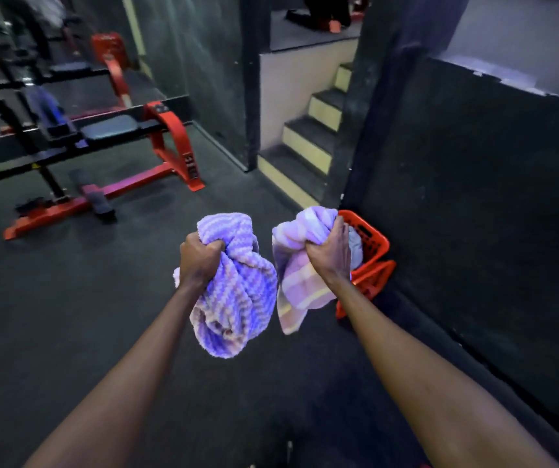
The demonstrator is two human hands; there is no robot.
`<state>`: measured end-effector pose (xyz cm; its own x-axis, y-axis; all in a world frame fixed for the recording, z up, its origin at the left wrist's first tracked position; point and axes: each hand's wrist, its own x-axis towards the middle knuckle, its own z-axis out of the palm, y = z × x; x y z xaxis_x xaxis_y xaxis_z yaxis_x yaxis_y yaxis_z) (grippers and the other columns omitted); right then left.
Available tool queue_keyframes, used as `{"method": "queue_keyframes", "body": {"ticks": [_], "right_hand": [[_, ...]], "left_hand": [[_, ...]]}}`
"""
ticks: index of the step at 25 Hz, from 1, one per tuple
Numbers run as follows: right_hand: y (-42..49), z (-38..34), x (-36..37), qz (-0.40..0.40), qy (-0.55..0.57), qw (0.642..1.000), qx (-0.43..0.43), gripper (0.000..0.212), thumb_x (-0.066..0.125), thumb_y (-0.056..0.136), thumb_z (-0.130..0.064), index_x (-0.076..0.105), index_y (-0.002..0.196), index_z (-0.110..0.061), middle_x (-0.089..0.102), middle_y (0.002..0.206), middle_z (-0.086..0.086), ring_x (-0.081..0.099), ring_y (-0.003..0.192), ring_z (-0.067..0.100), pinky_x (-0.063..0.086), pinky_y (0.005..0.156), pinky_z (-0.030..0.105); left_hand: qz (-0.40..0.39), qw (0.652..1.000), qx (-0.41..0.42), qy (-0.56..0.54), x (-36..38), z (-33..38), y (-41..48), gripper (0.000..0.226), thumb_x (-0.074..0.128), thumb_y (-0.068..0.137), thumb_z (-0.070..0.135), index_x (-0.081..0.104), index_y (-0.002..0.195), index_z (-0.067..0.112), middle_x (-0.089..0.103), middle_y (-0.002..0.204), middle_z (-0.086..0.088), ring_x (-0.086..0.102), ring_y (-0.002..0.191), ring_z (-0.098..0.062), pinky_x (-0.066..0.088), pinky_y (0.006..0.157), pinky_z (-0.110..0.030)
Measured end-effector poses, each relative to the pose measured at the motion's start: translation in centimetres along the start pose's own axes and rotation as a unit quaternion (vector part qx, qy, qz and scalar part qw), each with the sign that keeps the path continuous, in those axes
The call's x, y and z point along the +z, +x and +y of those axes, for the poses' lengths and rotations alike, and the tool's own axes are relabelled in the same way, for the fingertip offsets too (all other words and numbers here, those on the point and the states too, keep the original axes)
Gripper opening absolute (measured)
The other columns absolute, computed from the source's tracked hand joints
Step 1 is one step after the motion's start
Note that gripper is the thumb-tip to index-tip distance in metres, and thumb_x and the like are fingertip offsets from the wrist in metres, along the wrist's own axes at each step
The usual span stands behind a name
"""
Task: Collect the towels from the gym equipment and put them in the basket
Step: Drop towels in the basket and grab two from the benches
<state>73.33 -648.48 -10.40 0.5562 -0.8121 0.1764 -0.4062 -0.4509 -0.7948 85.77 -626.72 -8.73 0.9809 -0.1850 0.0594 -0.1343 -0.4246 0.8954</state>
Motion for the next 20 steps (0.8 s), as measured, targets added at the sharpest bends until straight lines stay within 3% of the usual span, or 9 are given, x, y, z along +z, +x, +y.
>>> {"method": "queue_keyframes", "body": {"ticks": [4,9,12,17,20], "right_hand": [[6.2,3.4,-1.6,0.047,-0.011,0.999,0.025,0.056,0.063,0.074,-0.017,0.043,0.126,-0.009,0.053,0.118,0.014,0.057,0.106,0.039,0.046,0.080,0.042],[16.2,6.9,-3.7,0.064,-0.024,0.997,0.047,0.048,0.064,0.077,-0.019,0.043,0.120,-0.013,0.052,0.115,0.009,0.059,0.101,0.038,0.041,0.070,0.036],[21.8,7.3,-4.9,0.086,-0.024,0.995,0.050,0.052,0.064,0.078,-0.022,0.044,0.125,-0.013,0.053,0.120,0.010,0.058,0.107,0.038,0.046,0.076,0.040],[31.1,7.5,-6.0,0.101,-0.027,0.994,0.038,0.055,0.062,0.077,-0.021,0.045,0.128,-0.014,0.054,0.122,0.010,0.057,0.110,0.036,0.048,0.082,0.039],[36.4,8.0,-5.1,0.106,-0.035,0.993,0.032,0.056,0.062,0.077,-0.022,0.045,0.129,-0.012,0.053,0.121,0.011,0.057,0.108,0.036,0.048,0.080,0.040]], "left_hand": [[-0.062,0.998,0.021,-0.017,7.3,2.5,4.0,0.018,0.055,0.064,0.021,0.044,0.053,0.011,0.038,0.056,0.004,0.036,0.054,-0.010,0.035,0.050,-0.034],[-0.126,0.991,0.032,-0.013,16.8,6.5,9.4,0.020,0.056,0.064,0.023,0.044,0.052,0.012,0.038,0.053,0.007,0.035,0.053,-0.007,0.031,0.052,-0.031],[-0.136,0.990,0.041,-0.013,20.9,9.0,13.2,0.029,0.062,0.073,0.014,0.044,0.051,0.014,0.039,0.052,0.009,0.035,0.051,-0.003,0.033,0.047,-0.027],[-0.129,0.990,0.052,-0.010,26.7,11.9,20.3,0.016,0.064,0.077,0.010,0.061,0.068,-0.004,0.049,0.061,0.001,0.042,0.057,-0.008,0.034,0.045,-0.016],[-0.148,0.987,0.062,-0.017,30.5,13.0,24.7,0.017,0.063,0.077,0.010,0.058,0.065,0.000,0.044,0.056,0.006,0.039,0.052,-0.005,0.035,0.045,-0.017]]}}
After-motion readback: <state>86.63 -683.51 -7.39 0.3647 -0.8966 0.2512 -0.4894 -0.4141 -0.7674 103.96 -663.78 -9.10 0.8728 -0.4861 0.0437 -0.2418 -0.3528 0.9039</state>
